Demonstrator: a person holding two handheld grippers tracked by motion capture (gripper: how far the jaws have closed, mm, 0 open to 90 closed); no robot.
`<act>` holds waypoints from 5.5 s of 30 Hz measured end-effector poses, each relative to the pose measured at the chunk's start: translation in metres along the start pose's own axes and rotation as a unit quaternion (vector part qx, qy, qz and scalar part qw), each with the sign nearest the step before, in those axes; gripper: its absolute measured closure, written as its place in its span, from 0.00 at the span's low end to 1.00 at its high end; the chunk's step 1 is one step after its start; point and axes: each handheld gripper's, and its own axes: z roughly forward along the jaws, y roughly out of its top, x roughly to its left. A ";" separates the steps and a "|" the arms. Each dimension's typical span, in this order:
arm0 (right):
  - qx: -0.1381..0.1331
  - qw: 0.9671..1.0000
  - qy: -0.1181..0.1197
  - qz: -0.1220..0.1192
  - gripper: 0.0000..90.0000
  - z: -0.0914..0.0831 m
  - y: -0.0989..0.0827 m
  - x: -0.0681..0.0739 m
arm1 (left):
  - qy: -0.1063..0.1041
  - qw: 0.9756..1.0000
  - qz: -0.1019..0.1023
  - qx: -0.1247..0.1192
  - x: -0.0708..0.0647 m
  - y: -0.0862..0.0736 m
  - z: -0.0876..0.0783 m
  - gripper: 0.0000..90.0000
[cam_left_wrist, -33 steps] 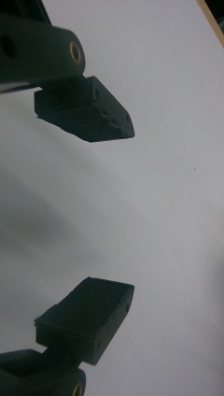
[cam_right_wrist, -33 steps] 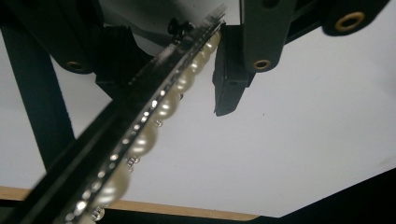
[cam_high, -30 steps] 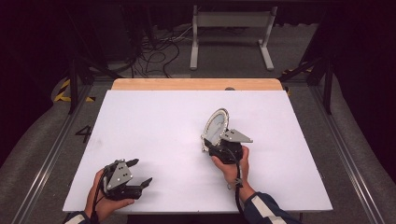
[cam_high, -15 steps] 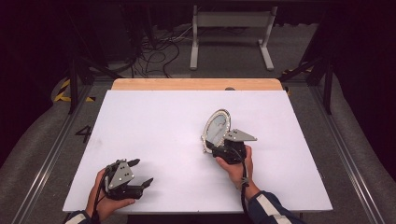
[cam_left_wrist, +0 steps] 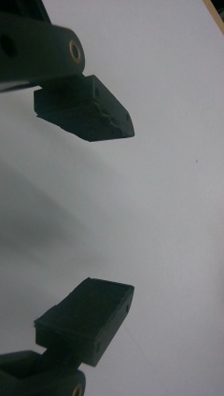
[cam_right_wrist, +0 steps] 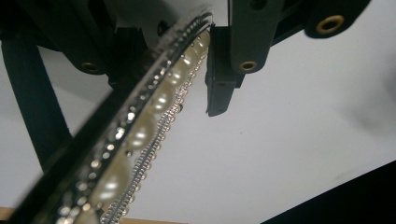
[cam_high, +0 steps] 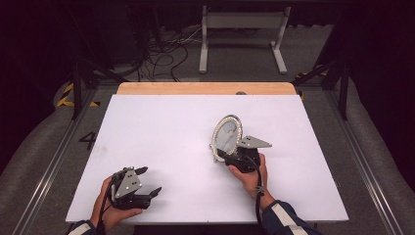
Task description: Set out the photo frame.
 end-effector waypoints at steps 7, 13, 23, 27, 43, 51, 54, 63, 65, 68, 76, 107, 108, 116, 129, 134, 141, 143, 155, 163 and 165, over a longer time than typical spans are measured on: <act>0.002 1.000 0.012 0.000 0.76 -0.006 -0.003 -0.002 | -0.013 1.000 0.006 -0.001 0.000 0.005 0.007 0.24; 0.003 1.000 0.018 -0.001 0.79 -0.011 -0.006 -0.001 | -0.025 1.000 0.009 -0.005 0.001 0.011 0.015 0.24; 0.013 0.999 0.031 -0.009 0.81 -0.016 -0.006 -0.004 | -0.051 0.999 0.011 -0.010 0.013 0.036 0.046 0.22; 0.022 0.999 0.041 -0.010 0.82 -0.018 -0.005 -0.006 | -0.064 0.998 0.011 -0.013 0.017 0.050 0.064 0.22; 0.013 1.000 0.013 -0.019 0.61 -0.033 -0.010 -0.004 | -0.105 0.993 -0.022 -0.050 0.028 0.111 0.141 0.22; -0.011 0.999 -0.013 -0.029 0.73 -0.052 -0.018 0.002 | -0.126 0.990 -0.027 -0.055 0.039 0.121 0.164 0.23; -0.021 0.999 -0.015 -0.029 0.78 -0.060 -0.020 0.003 | -0.146 0.987 -0.019 -0.063 0.040 0.126 0.171 0.25; -0.050 0.998 -0.029 -0.028 0.87 -0.066 -0.018 0.009 | -0.195 0.978 -0.018 -0.066 0.040 0.131 0.181 0.28; -0.050 0.998 -0.030 -0.029 0.88 -0.066 -0.018 0.010 | -0.204 0.977 -0.022 -0.066 0.039 0.131 0.181 0.27; -0.054 0.997 -0.036 -0.030 0.89 -0.065 -0.017 0.011 | -0.212 0.975 -0.014 -0.065 0.035 0.132 0.180 0.33; -0.053 0.998 -0.041 -0.017 0.90 -0.068 -0.017 0.007 | -0.189 0.981 -0.012 -0.050 0.035 0.132 0.173 0.48; -0.048 0.998 -0.048 -0.010 0.90 -0.059 -0.008 -0.001 | -0.158 0.987 0.001 -0.029 0.035 0.118 0.151 0.58; -0.048 0.998 -0.048 -0.010 0.90 -0.059 -0.008 -0.001 | -0.158 0.987 0.001 -0.029 0.035 0.118 0.151 0.57; -0.050 0.997 -0.052 -0.005 0.91 -0.060 -0.009 0.000 | -0.145 0.988 -0.020 -0.057 0.032 0.122 0.152 0.49; -0.053 0.997 -0.058 -0.004 0.92 -0.060 -0.009 0.000 | -0.134 0.989 -0.014 -0.067 0.039 0.120 0.147 0.72; -0.053 0.997 -0.060 -0.006 0.92 -0.059 -0.009 -0.001 | -0.130 0.989 -0.011 -0.063 0.038 0.121 0.145 0.72; -0.051 0.997 -0.063 -0.005 0.91 -0.058 -0.008 -0.004 | -0.130 0.990 -0.012 -0.057 0.037 0.121 0.142 0.71; -0.051 0.997 -0.061 0.000 0.91 -0.057 -0.008 -0.005 | -0.132 0.990 -0.013 -0.056 0.037 0.121 0.140 0.71; -0.057 0.996 -0.065 0.012 0.90 -0.053 -0.003 -0.009 | -0.120 0.992 0.003 -0.036 0.031 0.117 0.133 0.73; -0.057 0.996 -0.062 0.011 0.90 -0.052 -0.003 -0.012 | -0.124 0.992 -0.006 -0.037 0.030 0.116 0.131 0.72; -0.056 0.996 -0.068 0.000 0.90 -0.052 -0.003 -0.011 | -0.129 0.991 -0.011 -0.042 0.030 0.116 0.132 0.70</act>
